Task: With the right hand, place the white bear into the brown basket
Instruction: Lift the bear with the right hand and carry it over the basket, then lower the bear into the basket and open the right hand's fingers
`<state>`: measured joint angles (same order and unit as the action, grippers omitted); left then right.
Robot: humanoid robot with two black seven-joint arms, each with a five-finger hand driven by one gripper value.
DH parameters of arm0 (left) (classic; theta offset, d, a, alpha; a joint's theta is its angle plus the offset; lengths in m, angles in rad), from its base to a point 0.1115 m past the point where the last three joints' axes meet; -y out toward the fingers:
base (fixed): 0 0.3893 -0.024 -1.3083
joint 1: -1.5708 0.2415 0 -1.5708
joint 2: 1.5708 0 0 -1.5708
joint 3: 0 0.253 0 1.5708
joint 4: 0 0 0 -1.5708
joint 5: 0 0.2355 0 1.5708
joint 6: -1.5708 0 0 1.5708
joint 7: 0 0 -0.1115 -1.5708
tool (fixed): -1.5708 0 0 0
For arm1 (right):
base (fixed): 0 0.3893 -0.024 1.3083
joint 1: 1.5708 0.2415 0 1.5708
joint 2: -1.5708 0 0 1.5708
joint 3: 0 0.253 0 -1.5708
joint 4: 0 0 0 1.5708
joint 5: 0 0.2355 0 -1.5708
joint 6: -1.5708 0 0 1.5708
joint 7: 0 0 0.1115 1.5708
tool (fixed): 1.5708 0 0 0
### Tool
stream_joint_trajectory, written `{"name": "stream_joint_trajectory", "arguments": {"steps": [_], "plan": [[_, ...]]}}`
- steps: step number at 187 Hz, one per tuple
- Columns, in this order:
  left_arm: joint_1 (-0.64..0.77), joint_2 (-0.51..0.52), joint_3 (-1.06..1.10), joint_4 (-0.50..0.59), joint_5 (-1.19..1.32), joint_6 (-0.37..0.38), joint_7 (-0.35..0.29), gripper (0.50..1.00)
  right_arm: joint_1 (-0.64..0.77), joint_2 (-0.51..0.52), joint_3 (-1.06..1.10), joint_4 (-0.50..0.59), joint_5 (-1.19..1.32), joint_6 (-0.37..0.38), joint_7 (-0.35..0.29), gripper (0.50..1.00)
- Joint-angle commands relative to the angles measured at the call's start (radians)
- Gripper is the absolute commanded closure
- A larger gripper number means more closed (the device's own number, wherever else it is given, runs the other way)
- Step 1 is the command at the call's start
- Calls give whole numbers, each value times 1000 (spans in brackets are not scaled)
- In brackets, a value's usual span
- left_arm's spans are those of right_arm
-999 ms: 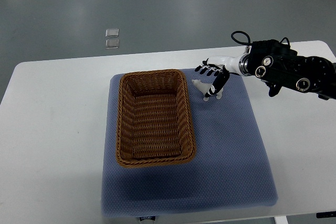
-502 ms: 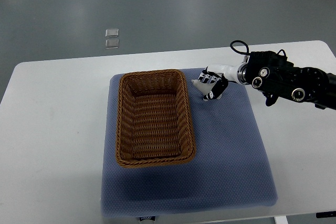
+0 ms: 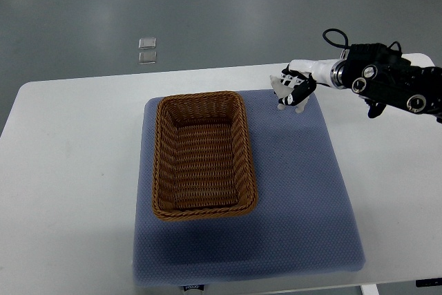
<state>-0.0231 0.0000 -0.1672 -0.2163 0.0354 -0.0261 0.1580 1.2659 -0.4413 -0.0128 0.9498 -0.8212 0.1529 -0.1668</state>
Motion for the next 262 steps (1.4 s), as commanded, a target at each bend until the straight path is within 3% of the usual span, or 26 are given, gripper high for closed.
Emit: {"name": "stream_joint_trajectory", "arguments": {"steps": [1, 39, 85, 116, 139, 180, 262], "plan": [[0, 0, 0, -1, 0, 0, 0, 500, 104, -86, 1, 72, 39, 46, 0, 1000], [0, 0, 2, -8, 0, 0, 0, 500, 337, -264, -15, 263, 165, 142, -2, 1000], [0, 0, 2, -12, 1, 0, 0, 500, 385, -280, -38, 314, 165, 149, -3, 1000], [0, 0, 2, -11, 1, 0, 0, 500, 374, -149, -38, 303, 172, 97, 7, 1000], [0, 0, 2, -11, 1, 0, 0, 500, 355, 6, -76, 279, 182, 65, 9, 1000], [0, 0, -2, -12, 1, 0, 0, 500, 270, 231, -113, 144, 168, 27, 15, 1000], [0, 0, -2, -11, 1, 0, 0, 500, 99, 391, -104, 44, 131, -16, 15, 1000]]}}
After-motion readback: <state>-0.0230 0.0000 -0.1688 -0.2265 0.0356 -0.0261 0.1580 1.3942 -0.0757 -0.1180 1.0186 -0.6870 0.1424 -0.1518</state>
